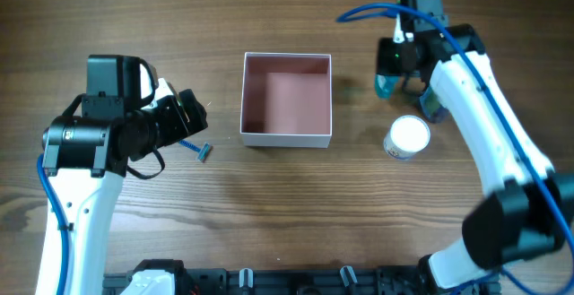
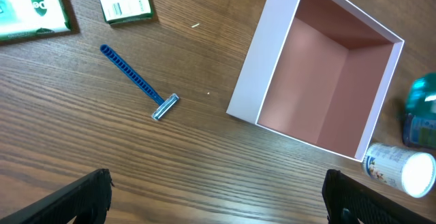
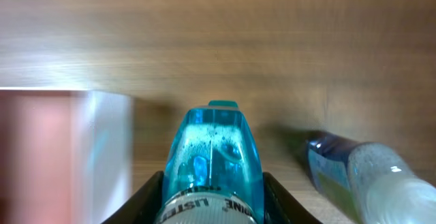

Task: Pack container
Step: 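Carry the mouthwash bottle into the box and release it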

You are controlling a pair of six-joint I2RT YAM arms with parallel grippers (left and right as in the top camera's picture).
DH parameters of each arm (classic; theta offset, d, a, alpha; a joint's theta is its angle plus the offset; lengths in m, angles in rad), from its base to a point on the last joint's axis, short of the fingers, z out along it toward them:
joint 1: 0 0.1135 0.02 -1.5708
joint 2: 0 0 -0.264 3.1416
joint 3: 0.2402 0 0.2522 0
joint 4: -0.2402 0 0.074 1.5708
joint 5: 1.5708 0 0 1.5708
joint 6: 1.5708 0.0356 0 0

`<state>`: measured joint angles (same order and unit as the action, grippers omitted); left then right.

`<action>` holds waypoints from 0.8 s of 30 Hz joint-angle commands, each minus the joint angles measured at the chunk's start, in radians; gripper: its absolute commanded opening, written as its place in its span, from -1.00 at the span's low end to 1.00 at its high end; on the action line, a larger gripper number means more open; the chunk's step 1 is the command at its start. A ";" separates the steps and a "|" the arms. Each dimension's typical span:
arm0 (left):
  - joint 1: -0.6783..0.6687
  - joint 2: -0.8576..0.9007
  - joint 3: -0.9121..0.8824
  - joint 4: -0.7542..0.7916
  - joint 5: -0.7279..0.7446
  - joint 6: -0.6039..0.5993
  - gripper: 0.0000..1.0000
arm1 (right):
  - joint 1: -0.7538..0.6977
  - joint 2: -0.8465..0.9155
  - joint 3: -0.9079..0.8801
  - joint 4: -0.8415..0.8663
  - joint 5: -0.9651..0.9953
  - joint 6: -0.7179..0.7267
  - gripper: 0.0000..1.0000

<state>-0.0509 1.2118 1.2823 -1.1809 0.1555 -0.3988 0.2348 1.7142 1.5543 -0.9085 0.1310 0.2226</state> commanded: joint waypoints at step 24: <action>-0.004 0.000 0.019 0.011 0.012 0.001 0.99 | 0.423 0.219 0.156 0.120 0.032 0.478 -0.91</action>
<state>-0.0509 1.2118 1.2823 -1.1736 0.1555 -0.3988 0.6567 1.9152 1.6951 -0.8207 0.1783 0.7410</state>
